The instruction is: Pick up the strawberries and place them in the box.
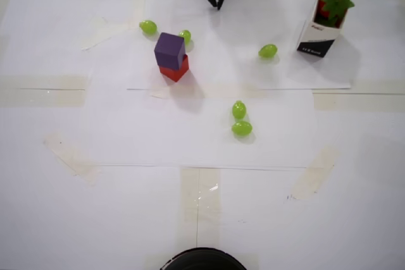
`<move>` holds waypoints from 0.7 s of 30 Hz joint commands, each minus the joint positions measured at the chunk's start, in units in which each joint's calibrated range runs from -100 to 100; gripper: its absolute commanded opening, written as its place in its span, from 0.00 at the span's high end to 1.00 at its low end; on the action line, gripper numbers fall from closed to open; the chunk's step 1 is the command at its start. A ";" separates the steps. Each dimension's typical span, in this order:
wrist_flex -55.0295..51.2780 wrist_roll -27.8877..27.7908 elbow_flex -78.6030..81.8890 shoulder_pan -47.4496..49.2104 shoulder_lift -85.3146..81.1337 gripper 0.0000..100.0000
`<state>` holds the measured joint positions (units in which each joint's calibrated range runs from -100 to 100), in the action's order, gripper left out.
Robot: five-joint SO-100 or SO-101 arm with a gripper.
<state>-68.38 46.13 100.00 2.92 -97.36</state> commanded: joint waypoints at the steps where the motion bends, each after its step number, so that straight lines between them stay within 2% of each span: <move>1: 0.16 0.15 0.00 -0.57 -0.31 1.00; 21: -2.70 0.15 0.00 -0.49 -0.31 1.00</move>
<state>-70.43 46.28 100.00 2.40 -97.73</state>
